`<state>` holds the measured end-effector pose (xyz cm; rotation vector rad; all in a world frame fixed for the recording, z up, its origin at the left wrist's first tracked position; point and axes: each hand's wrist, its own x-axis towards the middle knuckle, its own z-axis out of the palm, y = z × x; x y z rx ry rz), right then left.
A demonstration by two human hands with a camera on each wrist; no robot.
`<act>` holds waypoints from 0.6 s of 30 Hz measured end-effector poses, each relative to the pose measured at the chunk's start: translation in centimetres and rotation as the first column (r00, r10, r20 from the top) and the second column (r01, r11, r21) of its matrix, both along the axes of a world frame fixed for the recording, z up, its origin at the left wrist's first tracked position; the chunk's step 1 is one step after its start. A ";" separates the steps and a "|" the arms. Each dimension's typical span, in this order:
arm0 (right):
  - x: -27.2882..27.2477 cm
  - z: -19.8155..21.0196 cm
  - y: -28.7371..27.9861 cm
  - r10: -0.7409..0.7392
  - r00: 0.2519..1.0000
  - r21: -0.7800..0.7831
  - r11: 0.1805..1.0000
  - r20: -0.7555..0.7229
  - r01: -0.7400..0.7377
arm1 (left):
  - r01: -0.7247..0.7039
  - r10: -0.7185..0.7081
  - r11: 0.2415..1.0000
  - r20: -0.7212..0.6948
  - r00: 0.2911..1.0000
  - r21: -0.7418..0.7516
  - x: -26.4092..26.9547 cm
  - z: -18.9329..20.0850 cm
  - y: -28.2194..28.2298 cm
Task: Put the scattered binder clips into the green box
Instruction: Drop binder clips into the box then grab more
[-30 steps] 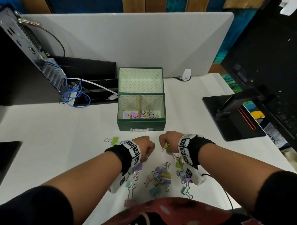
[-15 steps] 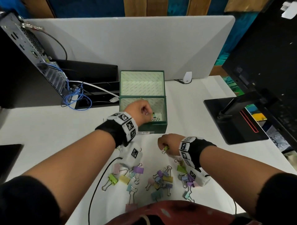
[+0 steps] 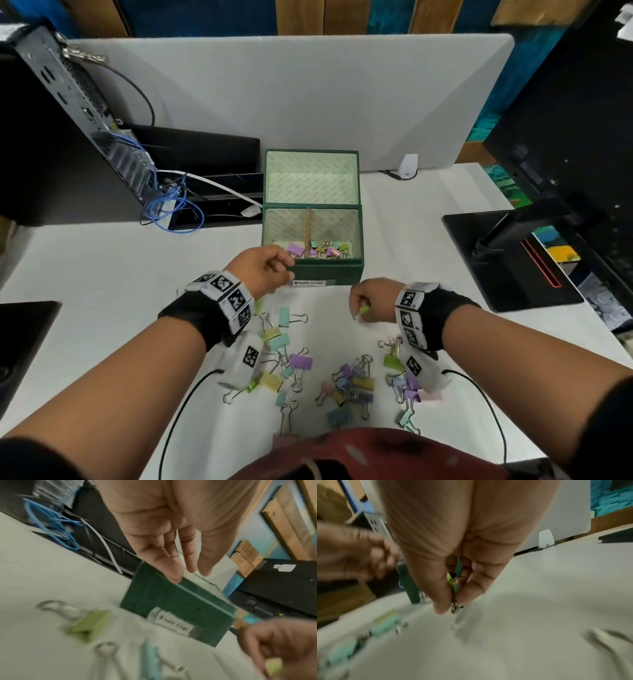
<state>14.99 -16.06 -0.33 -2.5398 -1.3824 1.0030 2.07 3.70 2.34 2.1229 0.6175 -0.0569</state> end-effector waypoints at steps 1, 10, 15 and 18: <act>0.1 0.8 0.4 -0.023 1.000 0.050 0.998 -0.001 0.023 | 0.004 -0.003 1.000 -0.036 0.999 0.013 -0.8 -0.7 0.4; 2.7 6.5 5.1 -0.386 0.920 0.470 0.802 -0.065 0.369 | 0.080 -0.017 0.973 -0.279 0.960 0.217 -4.8 -4.4 2.8; 2.5 5.4 5.3 -0.393 0.919 0.409 0.837 -0.011 0.363 | 0.137 -0.039 0.953 -0.336 0.941 0.272 -5.4 -4.6 2.9; 0.9 5.1 5.2 -0.299 0.953 0.478 0.845 0.051 0.240 | 0.211 -0.106 0.934 -0.339 0.935 0.289 -5.4 -4.5 2.9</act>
